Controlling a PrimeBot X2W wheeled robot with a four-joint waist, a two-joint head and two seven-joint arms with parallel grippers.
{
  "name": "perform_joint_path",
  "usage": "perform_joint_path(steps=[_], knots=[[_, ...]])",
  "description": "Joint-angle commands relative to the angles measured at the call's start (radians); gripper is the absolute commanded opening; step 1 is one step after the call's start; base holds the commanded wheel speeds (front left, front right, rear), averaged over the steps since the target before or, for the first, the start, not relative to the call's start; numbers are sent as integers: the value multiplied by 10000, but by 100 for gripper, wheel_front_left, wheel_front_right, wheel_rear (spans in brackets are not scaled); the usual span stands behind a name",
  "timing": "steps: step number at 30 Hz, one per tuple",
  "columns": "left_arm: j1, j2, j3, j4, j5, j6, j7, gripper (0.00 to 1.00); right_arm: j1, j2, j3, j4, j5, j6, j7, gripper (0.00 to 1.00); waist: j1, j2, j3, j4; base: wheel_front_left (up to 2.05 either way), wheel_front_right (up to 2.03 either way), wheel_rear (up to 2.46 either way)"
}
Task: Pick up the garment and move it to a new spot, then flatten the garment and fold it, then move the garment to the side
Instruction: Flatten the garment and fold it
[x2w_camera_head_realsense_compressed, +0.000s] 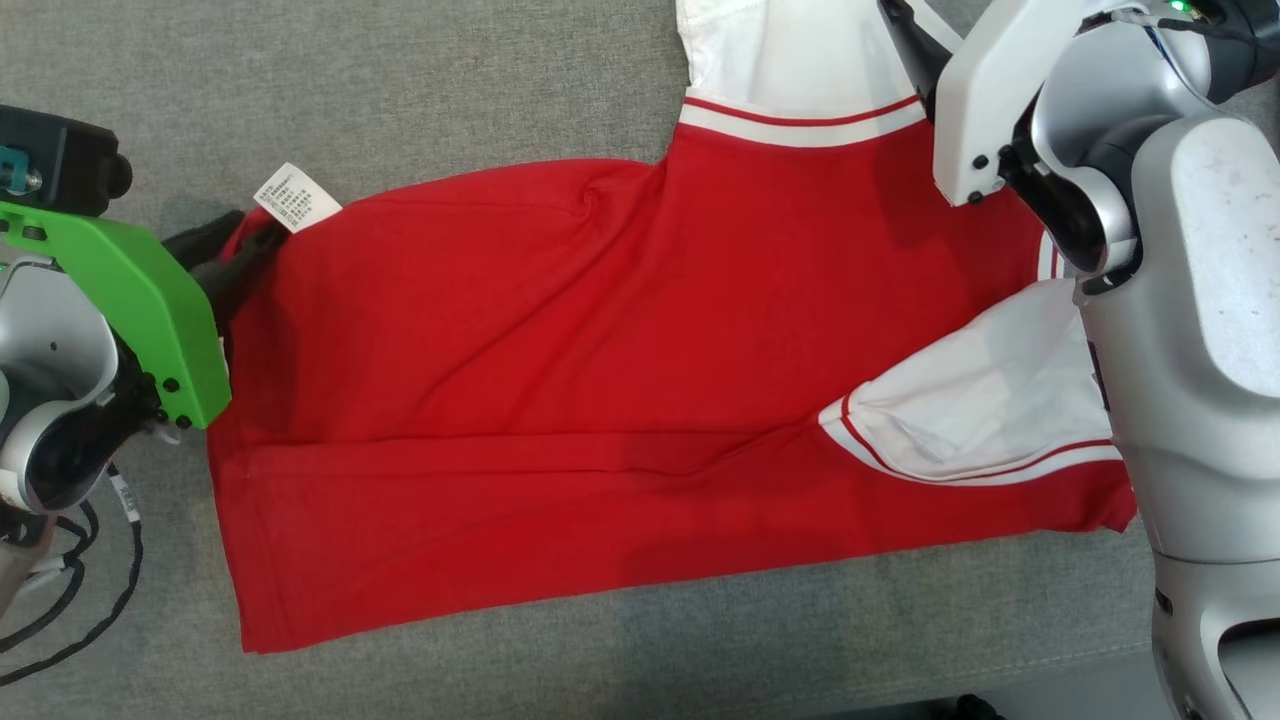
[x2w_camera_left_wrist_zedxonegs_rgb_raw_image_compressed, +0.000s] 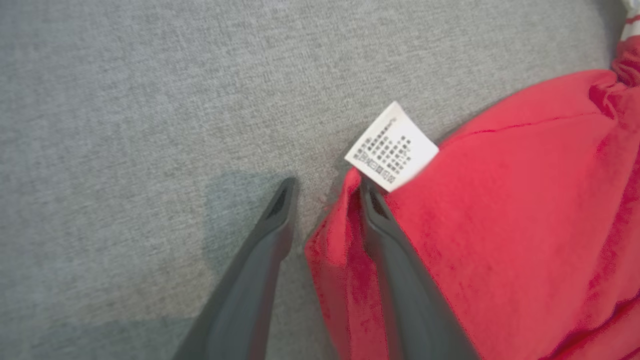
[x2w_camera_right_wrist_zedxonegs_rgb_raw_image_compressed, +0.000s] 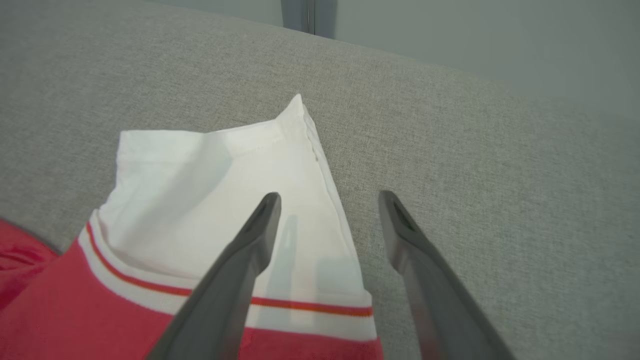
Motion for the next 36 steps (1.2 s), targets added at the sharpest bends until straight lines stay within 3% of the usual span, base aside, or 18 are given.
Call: perform_joint_path(steps=[1, 15, 20, 21, 22, 29, 36], knots=[[-47, -179, -27, 84, -196, -136, 56, 0, -232, 84, 41, 235, -74, -5, -186, 100, -1, -1, 35, 76, 0, 0, 0], [-392, -719, 487, 412, -932, -387, -318, 0, -1348, 400, -247, 2363, -997, -5, -787, 100, -1, -1, 259, 632, 0, 0, 0], [-517, -1015, 688, 527, -1381, -450, -360, 0, -1775, 581, -567, 3238, -1471, -5, -1008, 30, -1, -1, 321, 842, 0, 0, 0], [-509, -1071, 747, 554, -1432, -454, -396, 0, -1854, 627, -531, 3337, -1513, -5, -1150, 10, -1, -1, 324, 871, 0, 0, 0], [-486, -1104, 801, 587, -1542, -462, -413, 0, -1917, 677, -496, 3476, -1446, -5, -1254, 0, -1, -1, 319, 894, 0, 0, 0], [-88, -1148, 1179, 792, -2043, -448, -664, 0, -2076, 541, -232, 3962, -904, -5, -2033, 0, -1, -1, 59, 858, 0, 0, 0], [671, -968, 1716, 709, -2655, -272, -1111, 0, -1580, 17, 244, 3286, 297, -5, -2462, 0, -1, -1, -452, 613, 0, 0, 0]])
